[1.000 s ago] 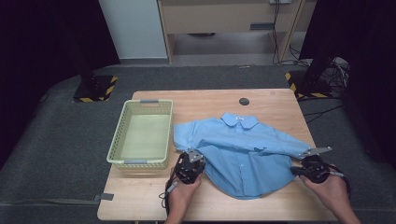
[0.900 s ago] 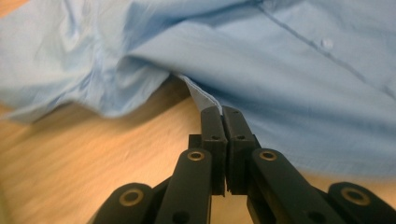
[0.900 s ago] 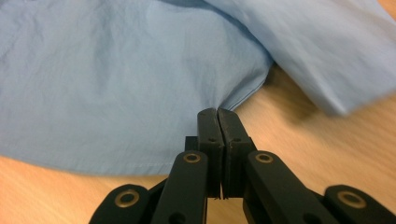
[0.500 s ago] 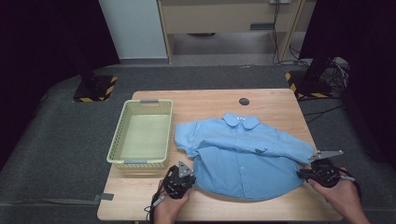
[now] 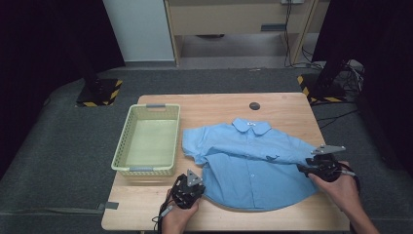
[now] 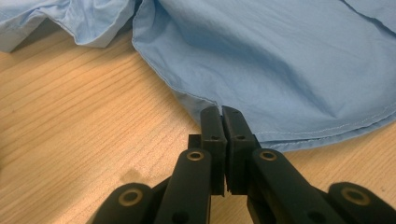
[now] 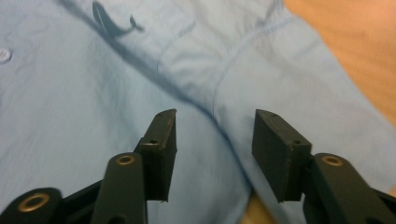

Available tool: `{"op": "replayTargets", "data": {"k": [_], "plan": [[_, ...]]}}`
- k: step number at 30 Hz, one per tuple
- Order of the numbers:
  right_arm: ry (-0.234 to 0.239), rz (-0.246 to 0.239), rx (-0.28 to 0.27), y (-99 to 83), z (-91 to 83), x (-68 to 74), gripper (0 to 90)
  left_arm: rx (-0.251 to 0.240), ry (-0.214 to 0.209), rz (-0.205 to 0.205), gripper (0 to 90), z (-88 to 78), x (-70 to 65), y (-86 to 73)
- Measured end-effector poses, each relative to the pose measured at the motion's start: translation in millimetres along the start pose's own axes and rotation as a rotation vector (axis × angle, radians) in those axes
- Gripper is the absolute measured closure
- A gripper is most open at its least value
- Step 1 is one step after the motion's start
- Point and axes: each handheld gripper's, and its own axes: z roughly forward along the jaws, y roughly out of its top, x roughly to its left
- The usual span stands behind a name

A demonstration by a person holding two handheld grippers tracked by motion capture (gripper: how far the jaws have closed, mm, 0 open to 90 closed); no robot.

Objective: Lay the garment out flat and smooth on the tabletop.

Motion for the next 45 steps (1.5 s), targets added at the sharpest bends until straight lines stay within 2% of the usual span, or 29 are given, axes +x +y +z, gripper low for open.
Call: {"op": "replayTargets", "data": {"k": [5,7,10,14,17,22,31,45], "plan": [[-0.020,-0.049,-0.002,13.7,15.9,3.8,44.7,0.008,-0.005,-0.002,89.1,2.2,-0.4,-2.3],[-0.026,-0.065,-0.007,17.1,21.7,6.0,44.8,0.007,-0.006,-0.005,89.1,1.9,-0.3,-2.8],[-0.030,-0.077,0.014,19.6,31.1,7.2,47.0,0.005,-0.007,-0.013,89.2,0.6,0.9,-3.6],[-0.030,-0.076,0.049,19.9,40.5,5.2,64.3,0.007,-0.006,-0.019,89.2,-0.7,1.9,-5.9],[-0.008,-0.065,0.053,18.2,42.9,2.7,76.7,0.013,-0.007,-0.017,89.2,0.6,2.4,-6.8],[-0.004,-0.031,0.018,18.6,41.7,2.1,87.1,0.021,-0.006,-0.014,89.2,0.0,2.6,-7.4],[-0.032,-0.008,0.039,31.2,40.3,-5.0,87.9,0.023,-0.005,-0.018,89.3,-5.9,5.4,-10.4],[-0.059,0.005,0.061,46.1,44.9,-17.9,87.9,0.033,-0.017,0.021,89.3,-21.0,0.7,-23.1]]}}
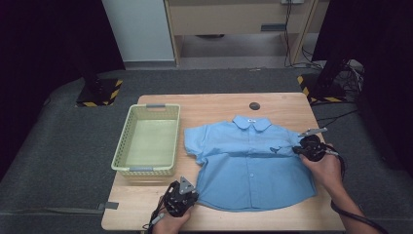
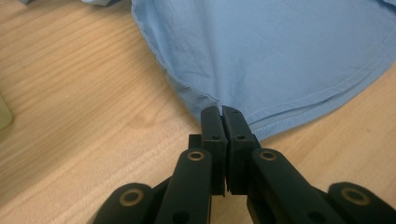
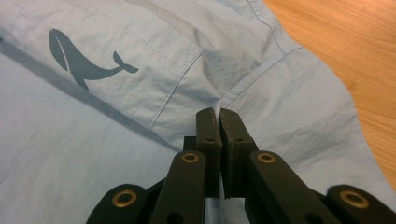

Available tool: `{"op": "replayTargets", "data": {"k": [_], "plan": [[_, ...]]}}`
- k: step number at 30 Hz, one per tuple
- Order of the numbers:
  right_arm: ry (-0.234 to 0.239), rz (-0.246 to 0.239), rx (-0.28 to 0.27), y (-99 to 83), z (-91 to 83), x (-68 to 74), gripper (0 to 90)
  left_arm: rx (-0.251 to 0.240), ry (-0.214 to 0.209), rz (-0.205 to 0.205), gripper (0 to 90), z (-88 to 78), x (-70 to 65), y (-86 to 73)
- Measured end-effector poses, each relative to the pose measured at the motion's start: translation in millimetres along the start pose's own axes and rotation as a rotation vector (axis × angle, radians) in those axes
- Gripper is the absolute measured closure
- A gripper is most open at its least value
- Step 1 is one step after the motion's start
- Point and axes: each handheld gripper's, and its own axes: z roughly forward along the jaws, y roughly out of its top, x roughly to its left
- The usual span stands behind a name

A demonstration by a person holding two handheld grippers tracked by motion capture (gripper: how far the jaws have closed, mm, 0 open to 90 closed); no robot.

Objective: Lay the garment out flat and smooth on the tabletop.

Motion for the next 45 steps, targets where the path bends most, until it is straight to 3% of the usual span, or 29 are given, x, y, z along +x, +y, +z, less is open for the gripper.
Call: {"op": "replayTargets", "data": {"k": [8,16,20,23,26,33,39,45], "plan": [[-0.003,0.003,0.001,13.4,3.8,-6.1,87.9,0.015,-0.008,0.017,89.4,-6.7,-5.0,-10.7],[-0.013,-0.006,0.037,28.2,15.9,-14.1,86.7,0.006,0.005,-0.021,89.3,-15.8,0.9,-22.1],[-0.021,0.002,0.011,26.3,14.0,-15.0,72.5,0.009,0.008,-0.019,89.3,-15.3,-1.7,-22.4],[-0.027,0.019,-0.022,21.7,1.5,-15.9,60.8,0.014,0.004,-0.008,89.2,-13.5,-4.2,-21.1],[-0.009,0.034,-0.061,12.2,-18.1,-15.3,58.7,0.016,0.001,0.002,89.2,-12.4,-6.4,-19.9],[0.022,0.050,-0.027,-35.4,-47.0,-5.3,56.6,0.016,-0.010,0.027,89.2,-9.0,-14.9,-16.2],[0.052,0.058,0.001,-71.7,-54.3,8.3,55.9,0.027,-0.026,0.051,89.1,-2.2,-24.1,-12.4],[0.056,0.025,0.056,-87.5,-50.2,19.3,57.4,0.019,-0.036,0.053,88.9,-3.4,-27.8,-10.8]]}}
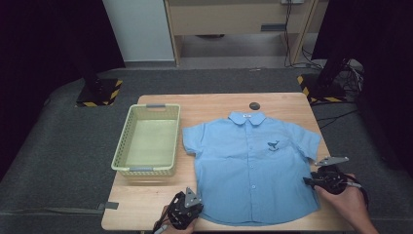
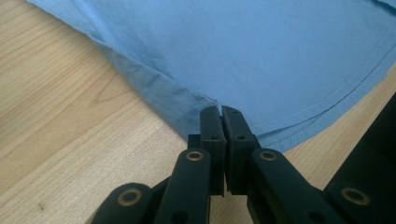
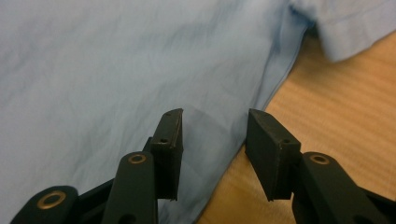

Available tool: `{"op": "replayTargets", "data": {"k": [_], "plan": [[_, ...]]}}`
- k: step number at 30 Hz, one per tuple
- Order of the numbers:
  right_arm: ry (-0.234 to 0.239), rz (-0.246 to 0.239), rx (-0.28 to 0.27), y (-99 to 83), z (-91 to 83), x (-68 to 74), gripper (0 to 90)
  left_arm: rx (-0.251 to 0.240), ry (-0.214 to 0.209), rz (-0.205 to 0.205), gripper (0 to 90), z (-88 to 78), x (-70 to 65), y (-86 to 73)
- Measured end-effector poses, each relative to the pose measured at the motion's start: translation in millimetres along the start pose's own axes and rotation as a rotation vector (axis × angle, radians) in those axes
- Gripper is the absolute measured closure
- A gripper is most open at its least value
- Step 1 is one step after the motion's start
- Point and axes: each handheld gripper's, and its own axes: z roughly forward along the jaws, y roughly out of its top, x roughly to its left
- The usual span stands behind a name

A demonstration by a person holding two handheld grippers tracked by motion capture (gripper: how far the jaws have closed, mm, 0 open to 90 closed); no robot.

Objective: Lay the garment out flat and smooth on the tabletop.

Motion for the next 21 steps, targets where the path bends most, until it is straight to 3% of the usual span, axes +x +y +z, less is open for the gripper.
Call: {"op": "replayTargets", "data": {"k": [6,10,13,15,17,21], "plan": [[-0.004,0.028,0.007,-4.6,-3.6,-2.9,58.1,-0.011,-0.031,-0.010,88.8,-2.2,-0.5,-1.0],[-0.001,0.046,-0.006,-9.5,-5.5,-4.8,58.1,-0.018,-0.010,-0.014,86.0,-2.3,-0.8,-0.5],[0.012,0.051,-0.008,-9.8,-5.3,-4.6,50.2,-0.029,0.030,-0.035,67.3,-4.0,1.2,1.4],[0.020,0.057,-0.010,-9.5,-6.2,-2.9,40.3,-0.053,0.048,-0.059,51.3,-7.4,3.3,3.9],[0.022,0.056,-0.021,-7.6,-8.6,-1.7,29.9,-0.083,0.033,-0.086,41.7,-11.4,5.2,6.8],[0.025,0.054,-0.057,-2.3,-12.2,-3.1,14.5,-0.111,0.008,-0.099,29.5,-13.5,7.4,16.3]]}}
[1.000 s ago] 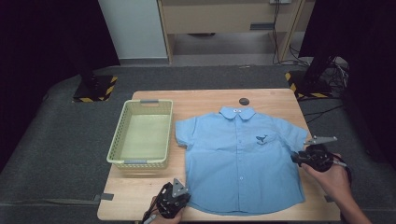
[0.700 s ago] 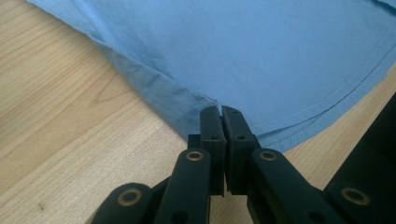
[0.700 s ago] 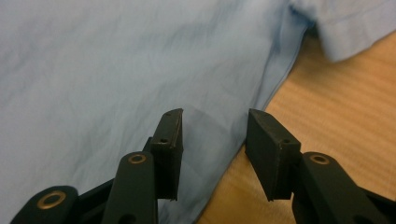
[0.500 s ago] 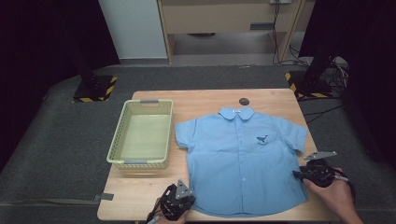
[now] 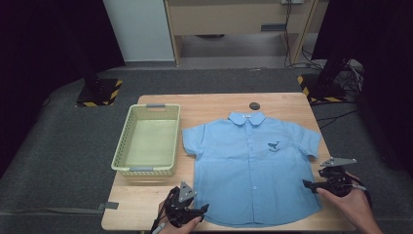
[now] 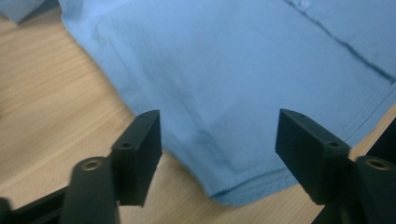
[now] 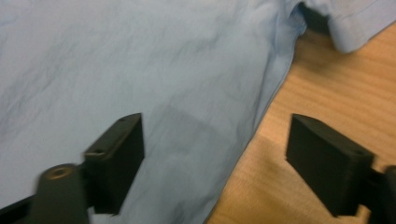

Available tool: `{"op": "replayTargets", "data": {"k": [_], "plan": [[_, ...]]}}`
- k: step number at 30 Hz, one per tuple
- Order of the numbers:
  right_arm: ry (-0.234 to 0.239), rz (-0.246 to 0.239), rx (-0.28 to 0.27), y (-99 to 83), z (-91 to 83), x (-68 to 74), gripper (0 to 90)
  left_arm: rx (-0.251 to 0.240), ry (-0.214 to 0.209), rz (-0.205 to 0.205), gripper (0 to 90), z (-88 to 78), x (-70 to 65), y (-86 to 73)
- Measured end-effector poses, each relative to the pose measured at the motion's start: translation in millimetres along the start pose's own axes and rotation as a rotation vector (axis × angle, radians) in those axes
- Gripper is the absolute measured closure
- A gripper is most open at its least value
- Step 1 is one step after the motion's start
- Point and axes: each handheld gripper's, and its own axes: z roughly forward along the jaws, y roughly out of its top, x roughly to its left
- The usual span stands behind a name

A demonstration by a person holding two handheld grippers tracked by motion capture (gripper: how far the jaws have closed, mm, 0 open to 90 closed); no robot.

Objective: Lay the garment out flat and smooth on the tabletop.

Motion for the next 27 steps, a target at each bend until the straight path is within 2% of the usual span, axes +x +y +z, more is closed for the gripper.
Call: {"op": "replayTargets", "data": {"k": [2,4,7,11,13,17,21,24,27], "plan": [[0.023,-0.004,0.004,2.7,-0.2,-2.8,7.1,-0.012,-0.021,-0.020,20.9,3.1,-0.4,7.5],[0.056,-0.011,0.004,5.5,-0.4,-6.1,5.7,-0.011,-0.035,-0.002,16.8,7.5,-2.6,16.7],[0.064,-0.004,0.018,11.6,1.5,-11.1,7.3,0.001,-0.038,0.020,12.3,17.5,-5.3,31.8],[0.072,0.033,0.038,19.6,6.1,-18.6,11.9,0.005,-0.068,-0.009,7.9,34.9,-1.6,49.3],[0.076,0.043,0.037,23.0,7.9,-21.8,12.9,0.018,-0.066,-0.014,7.8,45.2,1.3,53.8],[0.078,0.063,0.034,27.8,11.2,-26.8,13.2,0.043,-0.048,-0.029,7.7,64.1,7.4,54.6],[0.095,0.079,0.046,31.2,14.7,-30.5,13.2,0.060,-0.032,-0.046,7.7,76.2,12.2,49.8],[0.092,0.090,0.025,34.7,17.1,-31.6,13.2,0.065,-0.013,-0.025,7.7,79.5,11.8,47.9],[0.075,0.070,0.009,41.5,17.4,-30.2,12.5,0.072,0.020,0.018,7.8,80.6,8.5,46.5]]}}
